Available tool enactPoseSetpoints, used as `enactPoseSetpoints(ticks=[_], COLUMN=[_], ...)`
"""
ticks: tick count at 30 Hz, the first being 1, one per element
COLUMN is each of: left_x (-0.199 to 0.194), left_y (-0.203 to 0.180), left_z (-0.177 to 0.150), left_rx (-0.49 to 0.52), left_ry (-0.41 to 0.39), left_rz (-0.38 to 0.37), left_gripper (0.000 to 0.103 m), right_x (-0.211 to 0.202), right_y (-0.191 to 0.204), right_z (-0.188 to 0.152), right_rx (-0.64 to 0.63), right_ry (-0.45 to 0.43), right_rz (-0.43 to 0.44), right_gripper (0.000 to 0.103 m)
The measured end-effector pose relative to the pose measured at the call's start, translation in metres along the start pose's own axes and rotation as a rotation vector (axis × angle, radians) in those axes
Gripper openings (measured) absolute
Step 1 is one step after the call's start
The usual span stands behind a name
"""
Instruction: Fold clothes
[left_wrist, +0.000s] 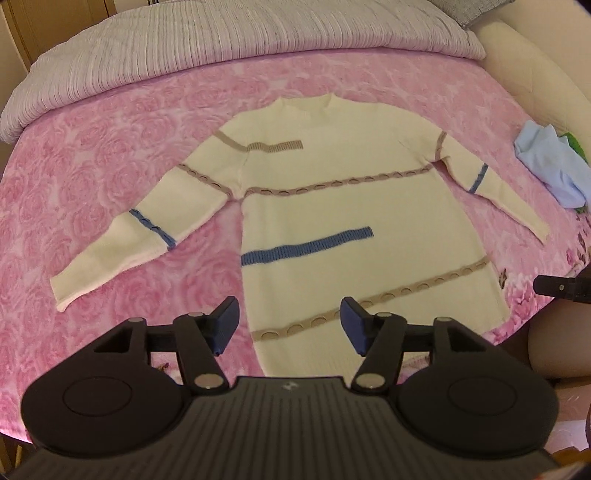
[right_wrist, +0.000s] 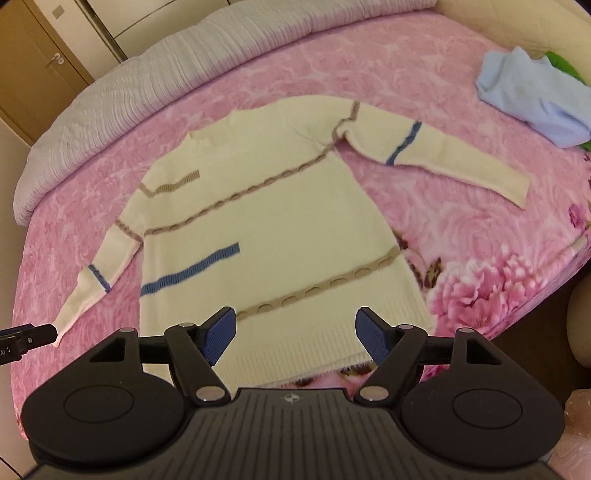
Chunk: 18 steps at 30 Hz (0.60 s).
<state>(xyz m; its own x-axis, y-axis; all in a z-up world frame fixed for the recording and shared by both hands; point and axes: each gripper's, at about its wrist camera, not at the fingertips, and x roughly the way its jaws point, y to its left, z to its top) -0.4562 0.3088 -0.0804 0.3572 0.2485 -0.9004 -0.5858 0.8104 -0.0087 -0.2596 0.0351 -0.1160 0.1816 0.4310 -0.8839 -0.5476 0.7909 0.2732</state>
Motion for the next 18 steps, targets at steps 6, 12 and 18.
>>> enactPoseSetpoints(ticks=[6,12,18], left_x=[0.000,0.010,0.035], left_y=[-0.005,-0.011,-0.035], left_z=[-0.001,0.001,0.015], left_rx=[-0.004,-0.028,-0.064], left_ry=[0.016,0.055,0.092], left_rz=[0.036,0.059,0.053], left_gripper=[0.057,0.058,0.061], right_x=[0.002,0.016,0.032], right_y=[0.004,-0.010,-0.048], right_z=[0.001,0.008,0.029], right_rx=[-0.025,-0.033,-0.032], right_ry=[0.024,0.079,0.107], right_rz=[-0.013,-0.025,-0.014], right_gripper=[0.074,0.074,0.074])
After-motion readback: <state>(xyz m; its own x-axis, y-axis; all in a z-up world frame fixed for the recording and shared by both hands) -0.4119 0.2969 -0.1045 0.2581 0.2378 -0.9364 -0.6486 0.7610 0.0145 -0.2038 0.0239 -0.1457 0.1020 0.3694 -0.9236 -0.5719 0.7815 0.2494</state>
